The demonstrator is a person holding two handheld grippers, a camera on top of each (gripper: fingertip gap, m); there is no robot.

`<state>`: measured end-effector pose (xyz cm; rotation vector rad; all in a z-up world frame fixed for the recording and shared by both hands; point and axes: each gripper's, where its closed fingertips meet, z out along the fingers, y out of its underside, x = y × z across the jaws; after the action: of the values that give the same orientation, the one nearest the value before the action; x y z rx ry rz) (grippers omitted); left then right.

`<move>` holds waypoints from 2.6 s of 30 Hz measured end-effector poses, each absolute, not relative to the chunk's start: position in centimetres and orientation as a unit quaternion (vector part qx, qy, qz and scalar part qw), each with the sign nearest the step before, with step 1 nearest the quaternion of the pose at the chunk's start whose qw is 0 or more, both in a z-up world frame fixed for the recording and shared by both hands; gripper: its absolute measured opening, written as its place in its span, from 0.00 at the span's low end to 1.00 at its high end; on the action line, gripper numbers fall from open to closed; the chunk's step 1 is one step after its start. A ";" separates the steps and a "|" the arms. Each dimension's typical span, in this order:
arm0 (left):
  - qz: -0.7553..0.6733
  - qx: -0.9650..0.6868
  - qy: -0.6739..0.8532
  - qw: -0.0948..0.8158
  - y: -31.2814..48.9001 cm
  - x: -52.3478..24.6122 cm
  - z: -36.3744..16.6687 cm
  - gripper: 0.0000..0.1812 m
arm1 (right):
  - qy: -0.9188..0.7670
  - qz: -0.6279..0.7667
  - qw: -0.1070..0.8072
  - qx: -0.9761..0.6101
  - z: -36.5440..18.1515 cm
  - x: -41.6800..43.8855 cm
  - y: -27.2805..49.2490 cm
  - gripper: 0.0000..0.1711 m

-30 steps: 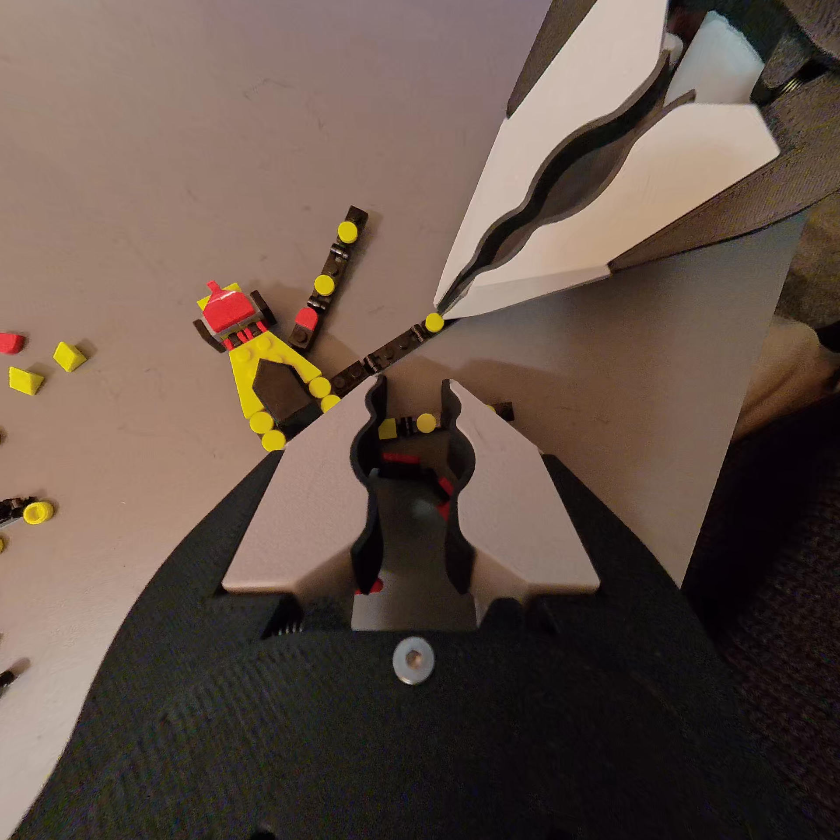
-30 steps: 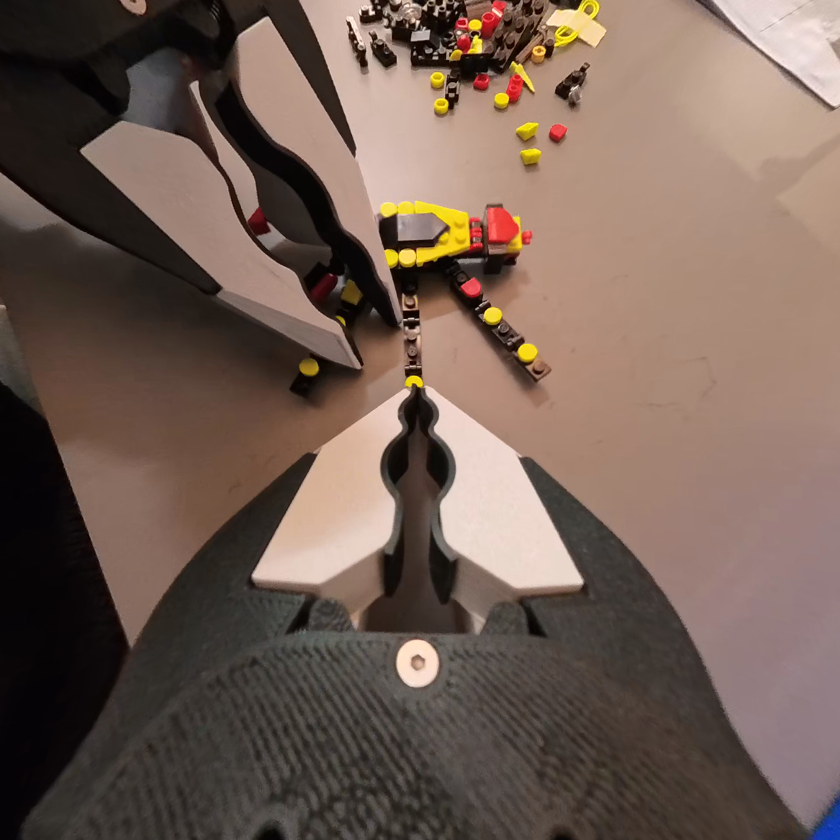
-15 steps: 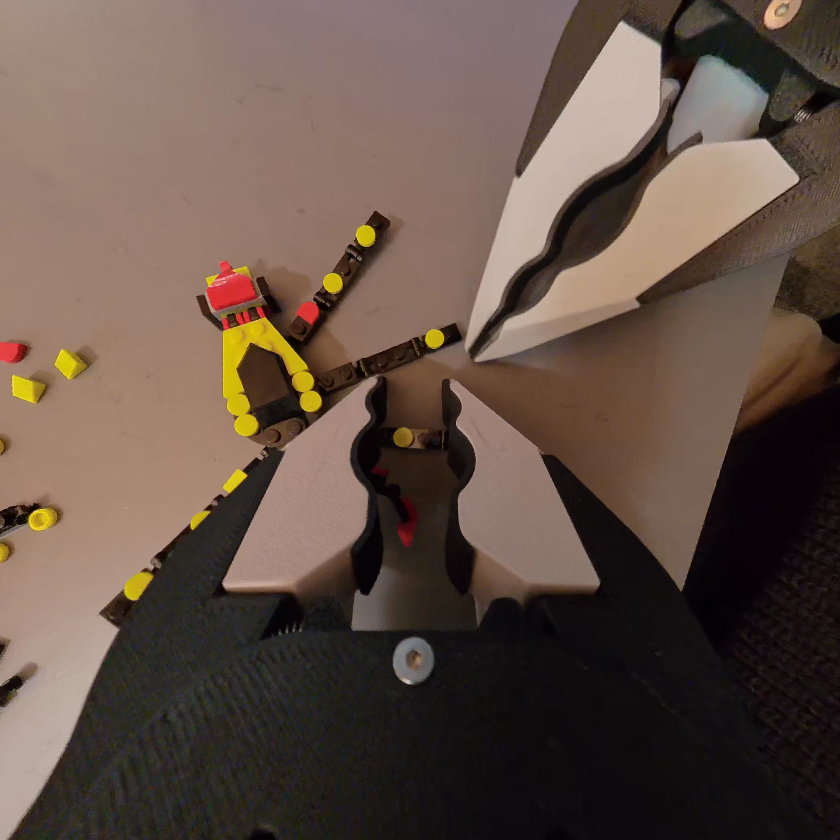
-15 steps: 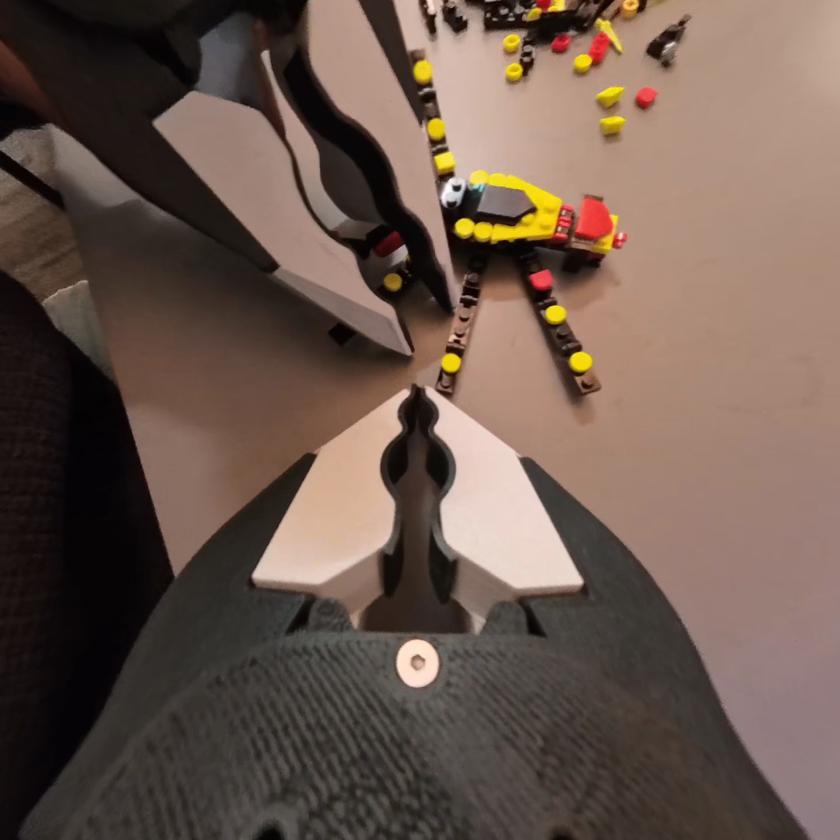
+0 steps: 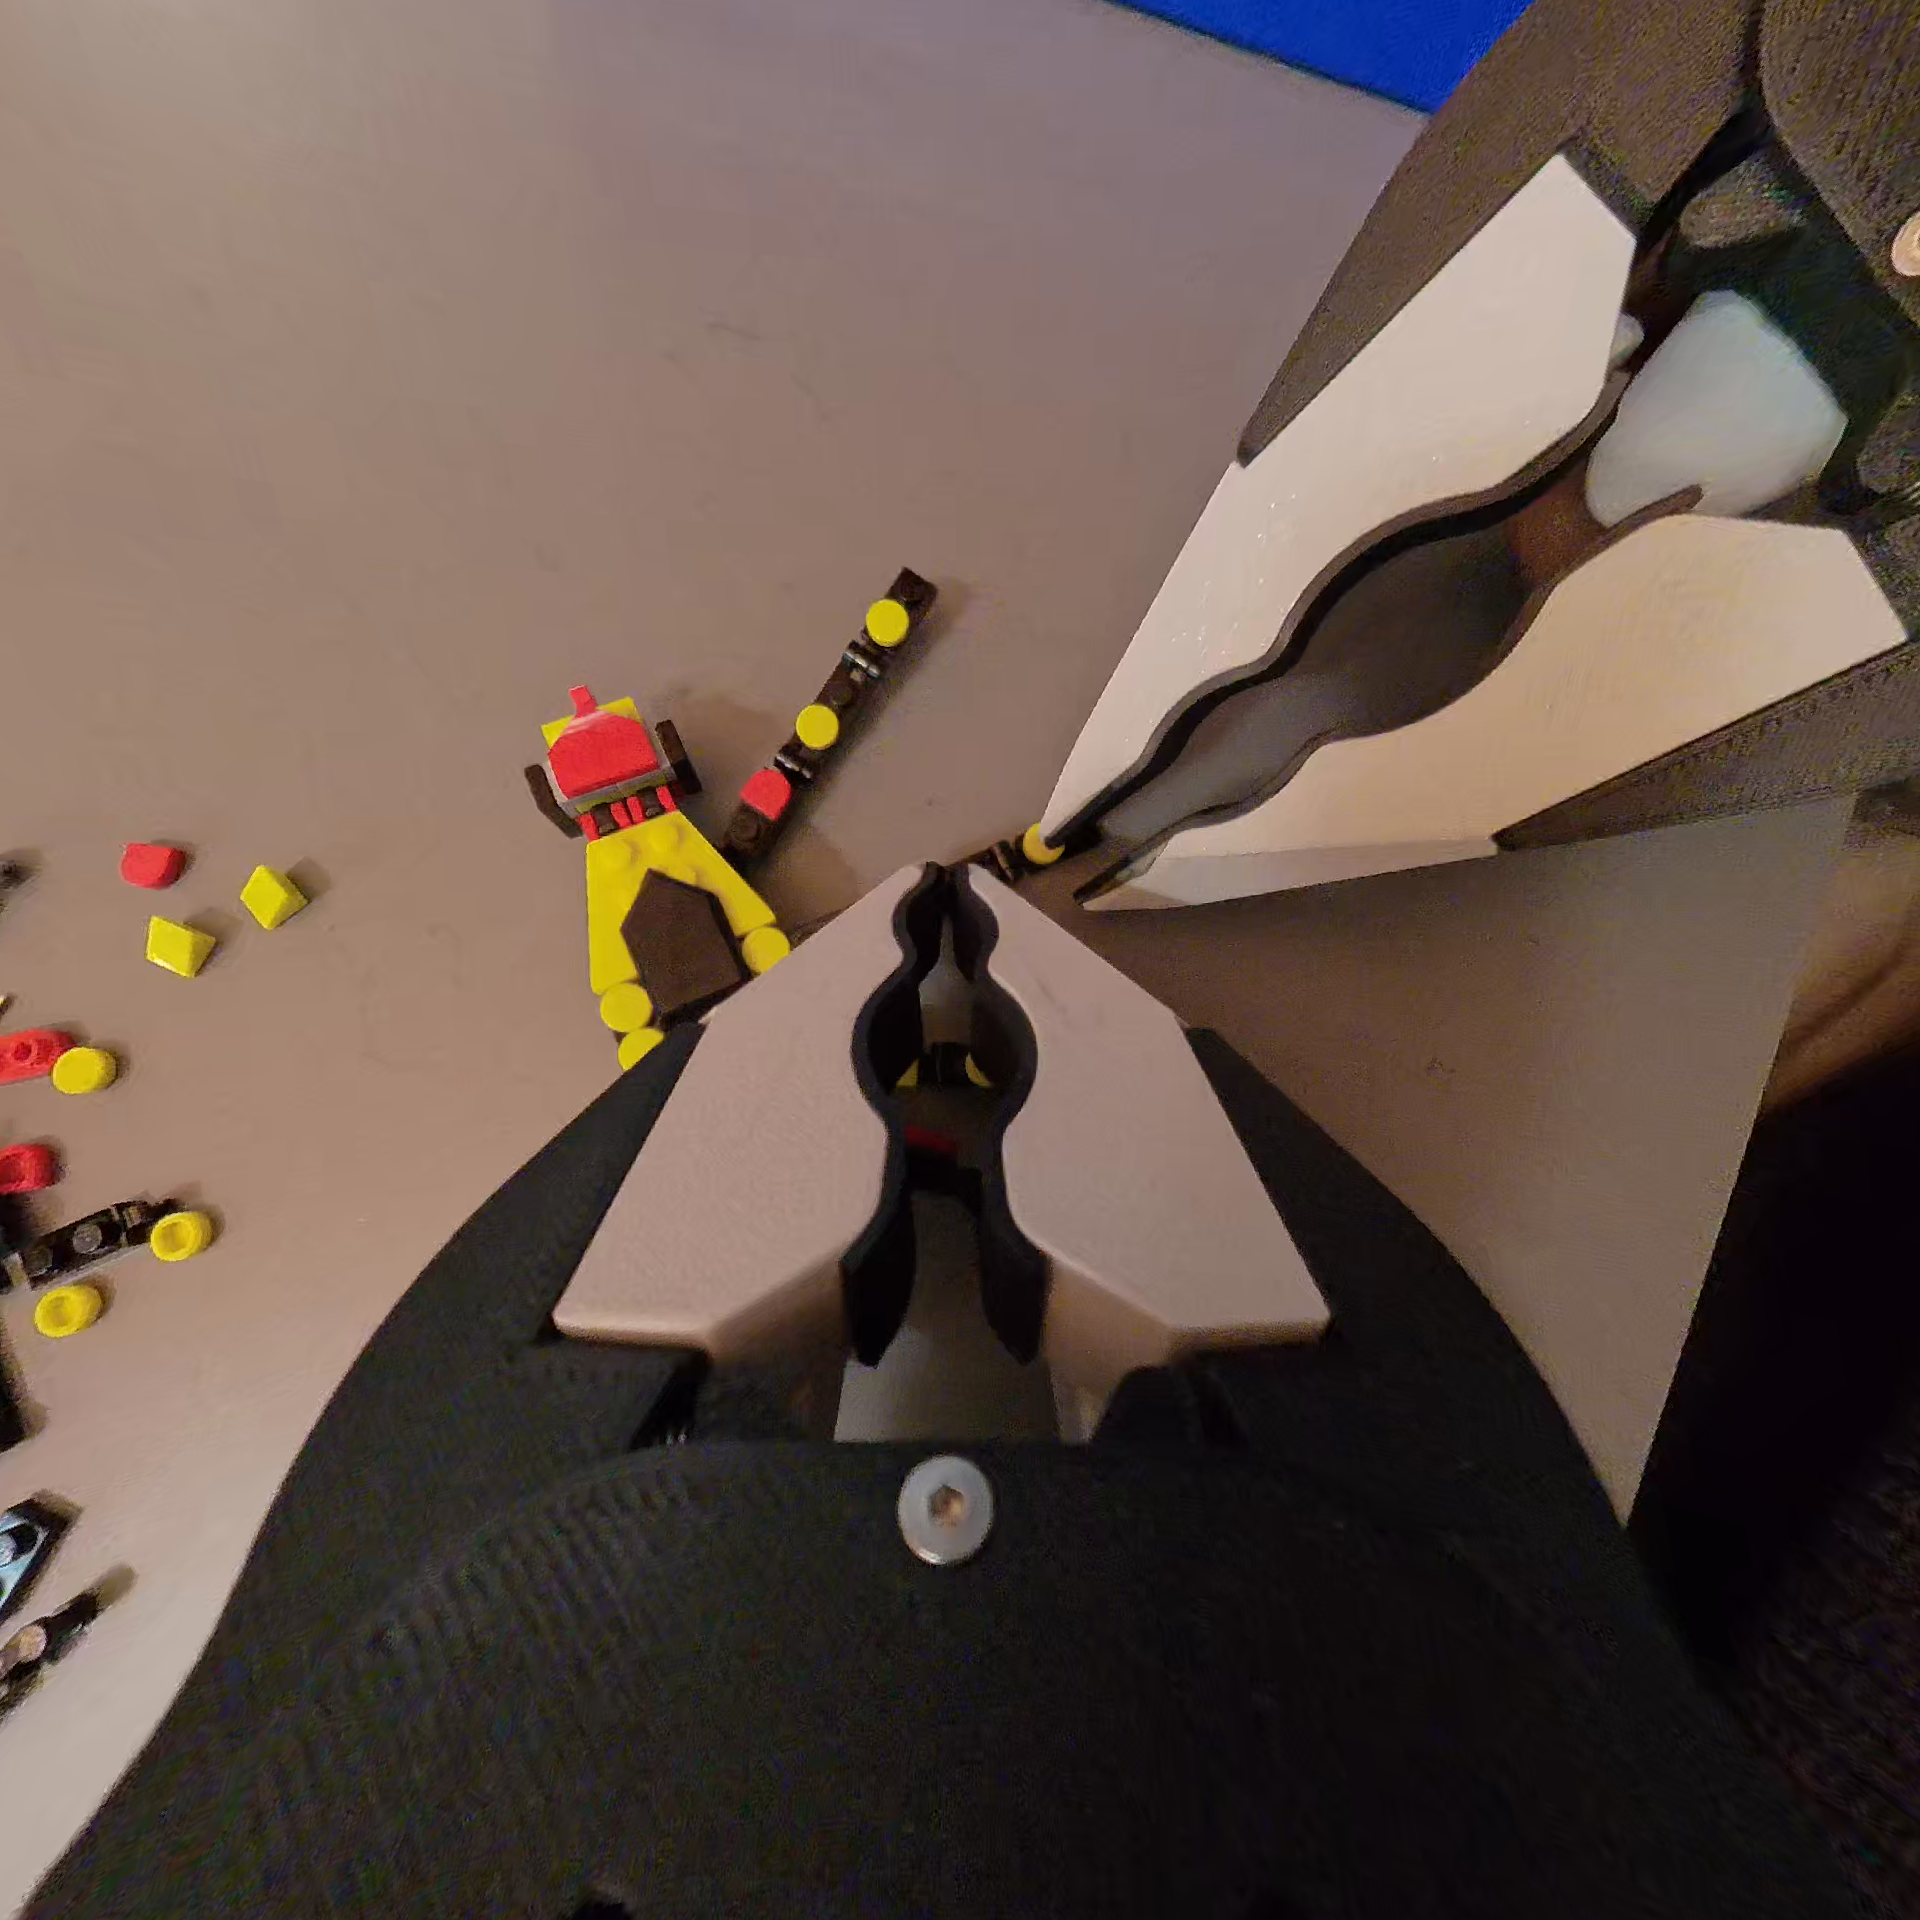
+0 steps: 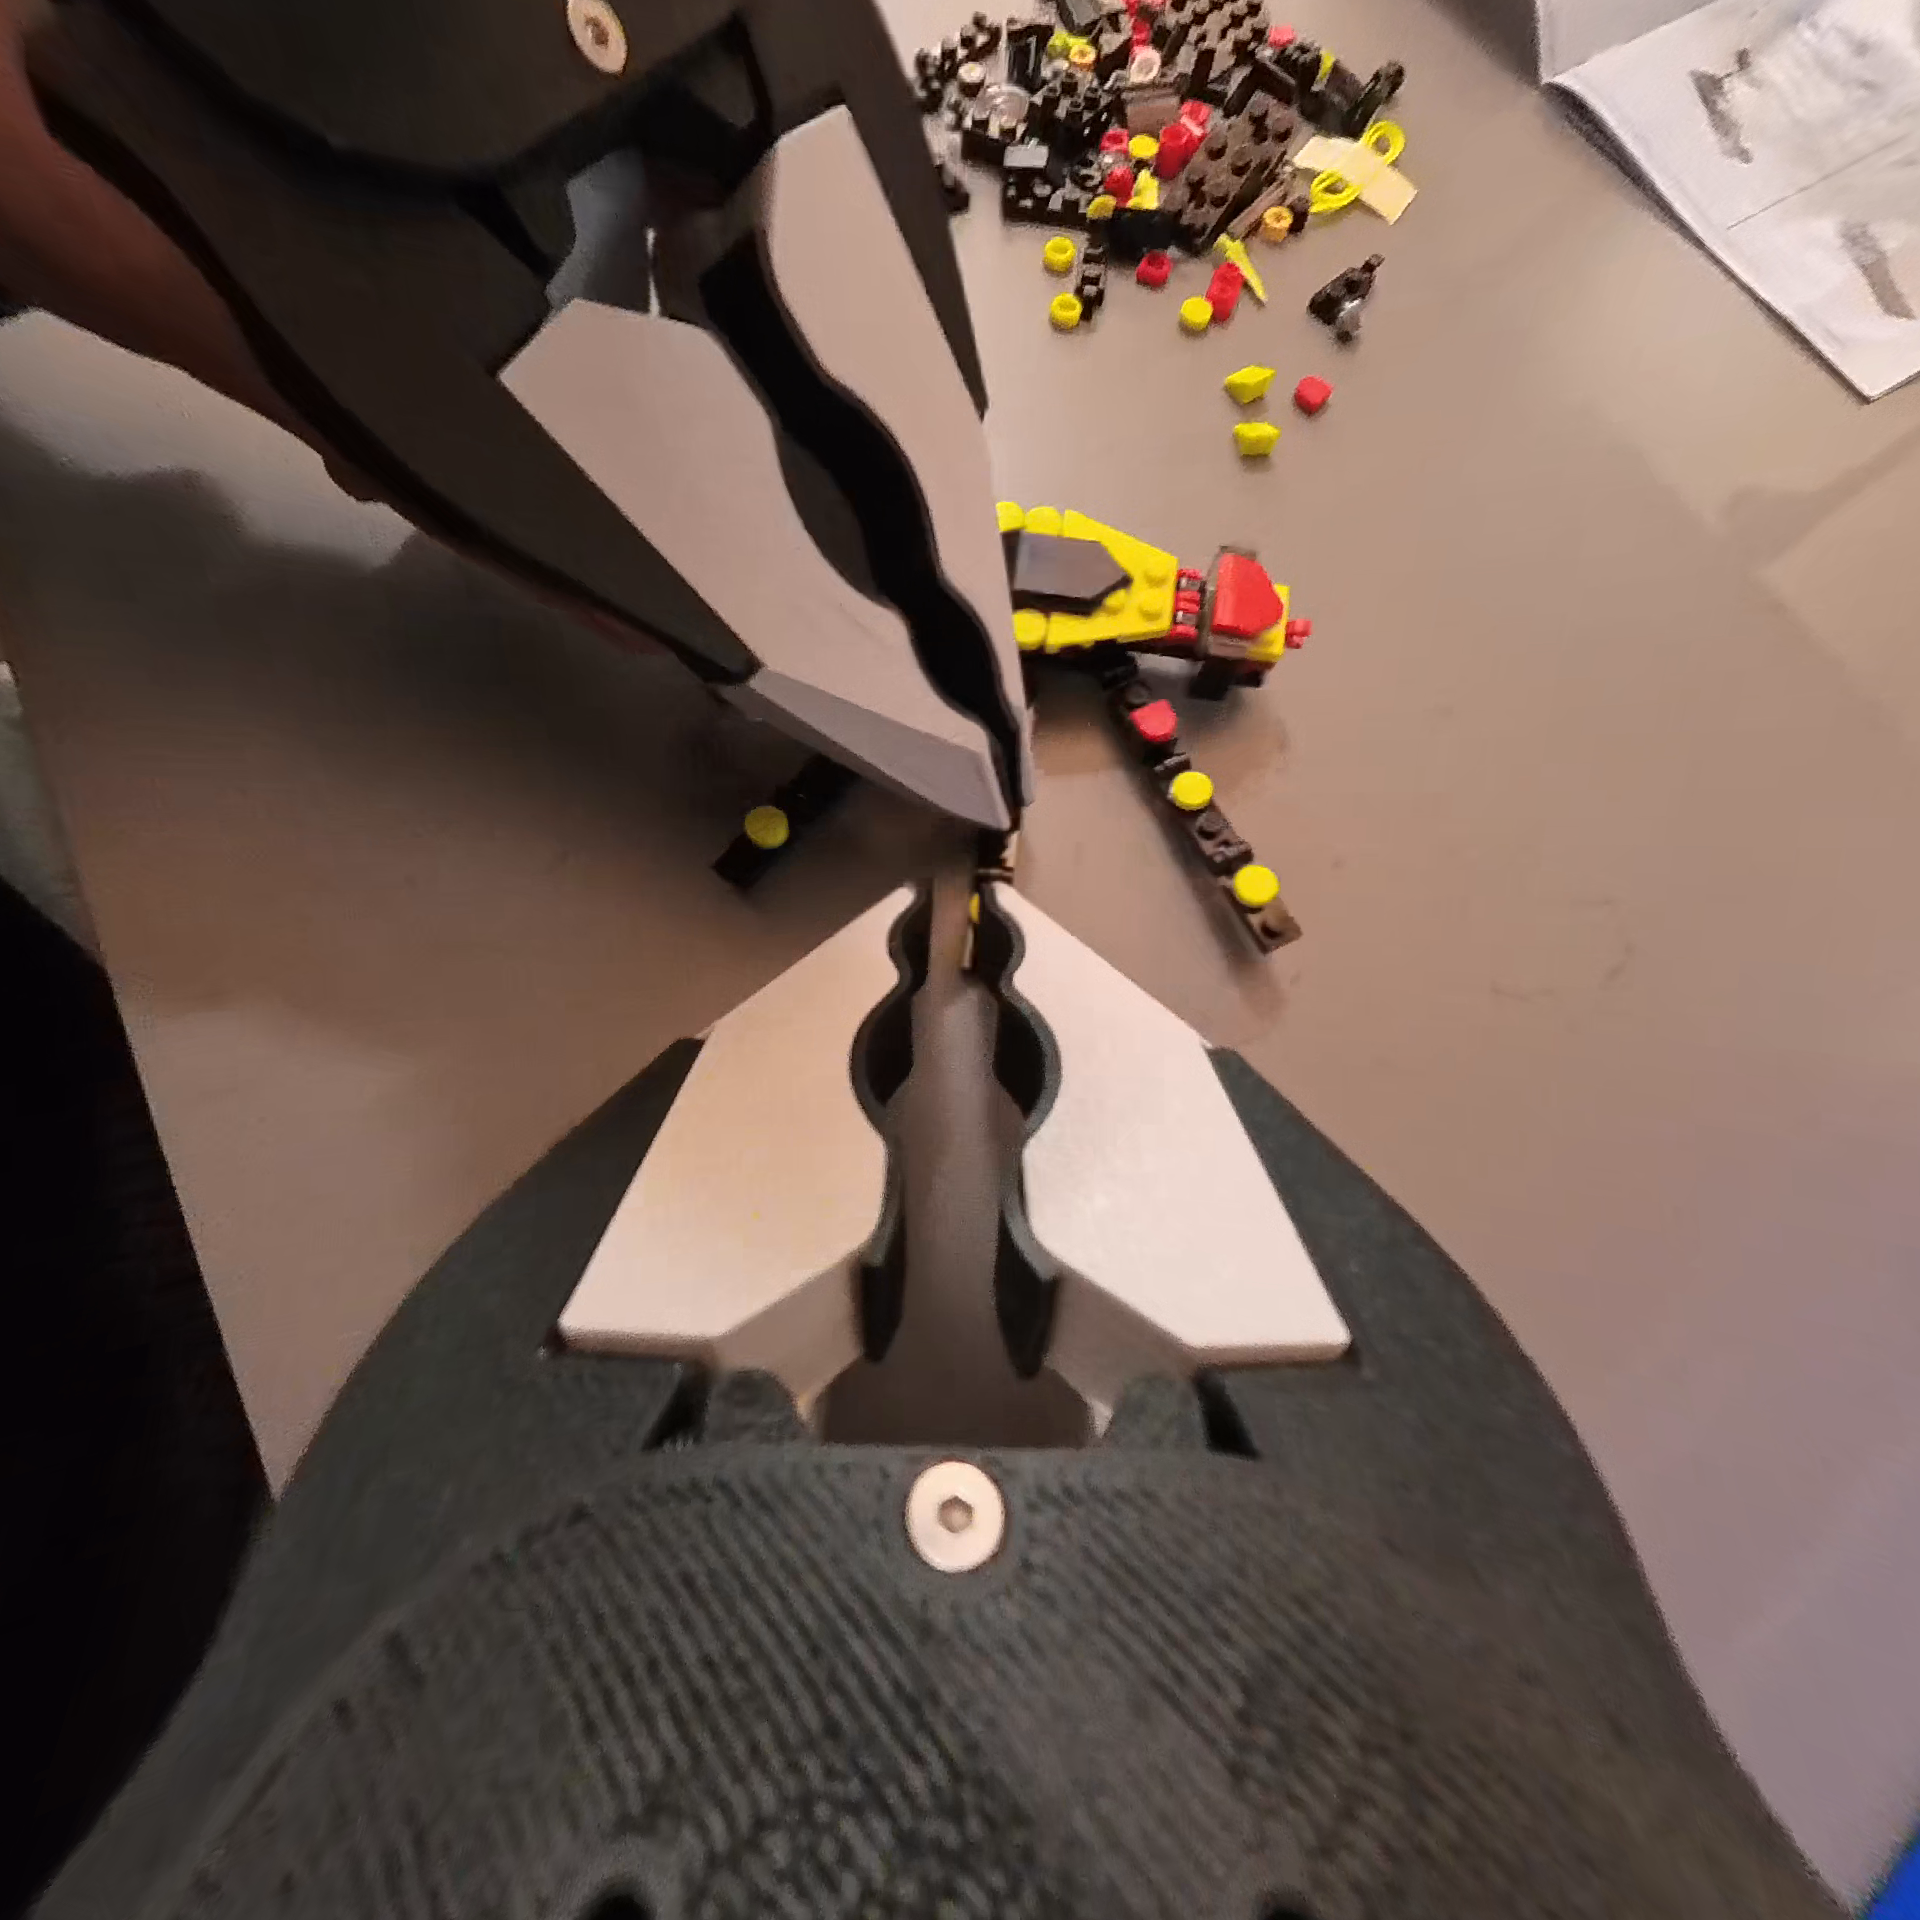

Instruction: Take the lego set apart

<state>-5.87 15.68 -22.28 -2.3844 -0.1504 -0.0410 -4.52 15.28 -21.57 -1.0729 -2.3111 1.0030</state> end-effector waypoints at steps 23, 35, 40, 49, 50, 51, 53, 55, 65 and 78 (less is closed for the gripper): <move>-0.025 -0.926 -0.060 0.373 15.5 -5.8 -22.3 0.00 | -0.819 0.352 0.195 -0.410 -22.2 -4.9 15.6 0.06; -0.023 -0.926 -0.056 0.373 15.6 -5.8 -22.3 0.00 | -0.816 0.353 0.191 -0.416 -22.2 -5.0 15.8 0.04; -0.030 -0.927 -0.057 0.369 15.5 -5.8 -22.3 0.00 | -0.815 0.353 0.188 -0.419 -22.3 -5.0 15.7 0.04; -0.050 -0.927 -0.056 0.368 15.5 -5.4 -22.5 0.00 | -0.816 0.343 0.184 -0.427 -22.3 -5.0 15.7 0.04; -0.051 -0.927 -0.059 0.367 15.5 -5.4 -22.5 0.00 | -0.818 0.339 0.187 -0.424 -22.3 -5.0 15.7 0.04; -0.050 -0.928 -0.057 0.366 15.5 -5.4 -22.5 0.00 | -0.821 0.335 0.191 -0.421 -22.3 -5.0 15.7 0.04; -0.054 -0.927 -0.056 0.367 15.5 -5.4 -22.5 0.00 | -0.823 0.331 0.193 -0.420 -22.3 -5.0 15.7 0.04; -0.059 -0.927 -0.060 0.366 15.5 -5.4 -22.5 0.00 | -0.821 0.334 0.192 -0.422 -22.3 -5.0 15.7 0.04; -0.047 -0.933 -0.063 0.352 15.3 -5.3 -22.6 0.00 | -0.825 0.330 0.210 -0.407 -21.9 -5.0 15.3 0.04; -0.031 -0.935 -0.058 0.350 15.2 -5.4 -22.5 0.00 | -0.794 0.371 0.226 -0.425 -21.0 -5.2 15.3 0.03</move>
<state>-5.43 15.19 -22.49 -2.4214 -0.1510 -0.0802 -5.17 15.29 -21.02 -1.1702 -2.1891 1.0238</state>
